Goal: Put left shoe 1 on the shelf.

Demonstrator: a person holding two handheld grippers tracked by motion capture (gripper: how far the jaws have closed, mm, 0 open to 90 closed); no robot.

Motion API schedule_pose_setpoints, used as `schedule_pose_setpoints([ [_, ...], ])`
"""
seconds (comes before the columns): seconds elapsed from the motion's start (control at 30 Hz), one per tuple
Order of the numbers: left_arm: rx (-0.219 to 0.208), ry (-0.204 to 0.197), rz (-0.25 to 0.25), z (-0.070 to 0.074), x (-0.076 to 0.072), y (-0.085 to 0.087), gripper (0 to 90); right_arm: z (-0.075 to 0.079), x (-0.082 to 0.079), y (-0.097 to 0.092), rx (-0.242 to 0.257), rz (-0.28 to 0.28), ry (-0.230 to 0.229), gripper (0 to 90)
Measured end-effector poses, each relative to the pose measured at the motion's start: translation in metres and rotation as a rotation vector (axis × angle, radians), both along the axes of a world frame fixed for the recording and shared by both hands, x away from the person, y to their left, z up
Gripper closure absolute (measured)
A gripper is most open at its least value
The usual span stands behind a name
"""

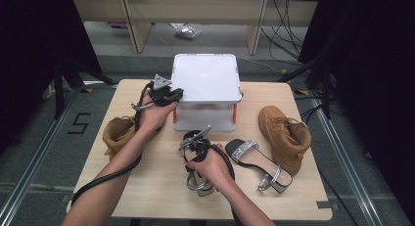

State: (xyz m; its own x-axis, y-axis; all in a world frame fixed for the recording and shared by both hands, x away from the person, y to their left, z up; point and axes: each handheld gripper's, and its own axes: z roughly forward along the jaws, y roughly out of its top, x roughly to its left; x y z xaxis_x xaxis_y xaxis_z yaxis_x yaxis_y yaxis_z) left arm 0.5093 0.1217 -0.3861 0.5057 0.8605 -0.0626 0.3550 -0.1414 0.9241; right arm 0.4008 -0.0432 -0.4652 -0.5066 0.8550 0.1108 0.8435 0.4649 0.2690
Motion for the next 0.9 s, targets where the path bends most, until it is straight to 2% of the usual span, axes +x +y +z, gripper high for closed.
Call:
schedule_pose_setpoints([
  [0.07, 0.001, 0.003, -0.001, 0.000, 0.000, 0.000, 84.8, 0.005, -0.004, -0.011, -0.034, 0.035, 0.004, 43.0],
  [0.17, -0.003, -0.001, -0.004, 0.000, 0.000, 0.001, 84.8, 0.005, -0.007, -0.019, -0.027, 0.052, 0.012, 42.7],
  [0.2, -0.003, 0.000, -0.004, -0.001, 0.000, 0.001, 84.8, 0.005, -0.007, -0.019, -0.027, 0.052, 0.012, 42.7],
  [0.27, -0.004, 0.006, -0.004, 0.000, 0.001, 0.001, 84.8, 0.005, -0.008, -0.018, -0.051, 0.091, -0.003, 41.6],
  [0.33, -0.003, 0.006, -0.004, 0.000, 0.001, 0.001, 84.8, 0.004, -0.008, -0.017, -0.051, 0.095, 0.001, 40.7],
  [0.37, -0.007, 0.007, -0.003, 0.000, 0.001, 0.000, 84.8, 0.003, -0.006, -0.017, -0.052, 0.124, 0.009, 38.7],
  [0.4, -0.003, 0.009, -0.006, 0.001, 0.001, 0.001, 84.8, 0.002, -0.006, -0.015, -0.054, 0.115, 0.017, 38.0],
  [0.47, 0.000, 0.013, -0.008, 0.001, 0.001, 0.001, 85.0, 0.000, -0.004, -0.015, -0.066, 0.140, 0.015, 36.9],
  [0.6, -0.005, 0.015, -0.006, 0.001, 0.002, 0.002, 86.0, -0.003, -0.003, -0.011, -0.090, 0.147, 0.027, 37.0],
  [0.63, -0.006, 0.015, -0.007, 0.001, 0.002, 0.003, 87.4, -0.003, -0.001, -0.010, -0.100, 0.154, 0.034, 41.6],
  [0.67, -0.008, 0.014, -0.006, 0.000, 0.002, 0.003, 88.3, -0.002, -0.002, -0.008, -0.114, 0.119, 0.034, 42.3],
  [0.73, -0.009, 0.015, -0.003, 0.000, 0.002, 0.004, 89.3, -0.003, -0.002, -0.008, -0.108, 0.100, 0.046, 42.8],
  [0.77, -0.008, 0.013, -0.002, 0.000, 0.002, 0.003, 89.5, -0.003, 0.000, -0.010, -0.107, 0.124, 0.034, 42.9],
  [0.8, -0.008, 0.013, -0.002, 0.000, 0.002, 0.003, 89.6, -0.003, 0.000, -0.010, -0.107, 0.124, 0.034, 42.9],
  [0.83, -0.004, 0.010, -0.001, 0.000, 0.001, 0.003, 89.6, -0.003, -0.002, -0.010, -0.093, 0.094, 0.040, 43.1],
  [0.87, -0.004, 0.010, -0.001, 0.000, 0.001, 0.003, 89.7, -0.003, 0.000, -0.012, -0.094, 0.125, 0.022, 43.1],
  [0.9, 0.000, 0.008, 0.000, 0.000, 0.001, 0.002, 89.7, -0.002, -0.001, -0.011, -0.076, 0.086, 0.039, 43.2],
])
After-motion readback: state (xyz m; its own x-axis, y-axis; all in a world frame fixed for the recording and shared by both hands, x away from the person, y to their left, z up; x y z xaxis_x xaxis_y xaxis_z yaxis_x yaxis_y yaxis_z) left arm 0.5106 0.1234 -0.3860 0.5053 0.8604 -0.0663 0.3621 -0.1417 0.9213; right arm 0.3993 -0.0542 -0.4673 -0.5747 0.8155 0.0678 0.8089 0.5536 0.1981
